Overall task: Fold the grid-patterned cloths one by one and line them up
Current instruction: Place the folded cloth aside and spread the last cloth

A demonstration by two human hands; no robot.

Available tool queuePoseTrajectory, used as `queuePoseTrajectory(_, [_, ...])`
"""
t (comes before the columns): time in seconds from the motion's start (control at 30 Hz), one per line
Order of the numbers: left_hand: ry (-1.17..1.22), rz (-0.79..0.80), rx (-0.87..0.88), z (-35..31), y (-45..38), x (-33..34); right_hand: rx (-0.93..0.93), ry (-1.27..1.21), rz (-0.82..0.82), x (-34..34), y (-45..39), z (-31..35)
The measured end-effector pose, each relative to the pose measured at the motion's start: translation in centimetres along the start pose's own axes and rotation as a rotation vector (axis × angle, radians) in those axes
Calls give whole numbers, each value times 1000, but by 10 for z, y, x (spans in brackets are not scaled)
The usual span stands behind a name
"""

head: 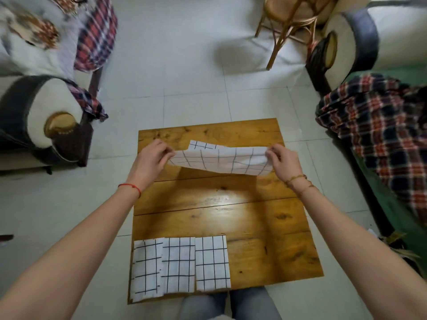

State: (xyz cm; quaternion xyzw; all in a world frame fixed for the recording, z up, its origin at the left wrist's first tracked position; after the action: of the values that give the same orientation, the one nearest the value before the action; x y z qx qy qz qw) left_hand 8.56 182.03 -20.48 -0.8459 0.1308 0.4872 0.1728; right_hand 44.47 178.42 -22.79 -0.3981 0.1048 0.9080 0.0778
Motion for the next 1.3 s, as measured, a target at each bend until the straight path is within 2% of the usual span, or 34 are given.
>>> queuePoseTrajectory(0.23, [202,-187,-104,-45,4,-67,-95,-16,-36,-67,13,39])
queuePoseTrajectory(0.43, [318,-280,-96,-77,11,-119,-171,-52,-54,-119,32,67])
queuePoseTrajectory(0.57, [390,-256,-82,-90,14,-141,-208,-148,-4,-141,42,78])
queuePoseTrajectory(0.83, [549,-137,-123,-95,14,-156,-163,-305,225,-155,50,82])
queuePoseTrajectory(1.17, [693,17,-201,-95,7,-157,-69,-486,352,-158,41,71])
queuePoseTrajectory(1.3, [704,8,-249,-86,-2,-145,-34,-451,301,-151,27,64])
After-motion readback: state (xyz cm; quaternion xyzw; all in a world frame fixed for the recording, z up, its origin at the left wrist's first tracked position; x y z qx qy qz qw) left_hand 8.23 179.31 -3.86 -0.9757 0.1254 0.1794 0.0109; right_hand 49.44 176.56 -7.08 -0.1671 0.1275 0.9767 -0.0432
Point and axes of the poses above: each hand's wrist, its own y-axis away from the middle knuckle, its own x-axis out of the palm, z = x × y, the point moved 7 cm from there along -y, towards the middle knuckle, and after that the axes turned 6 degrees about x, right-handed, at the moved point
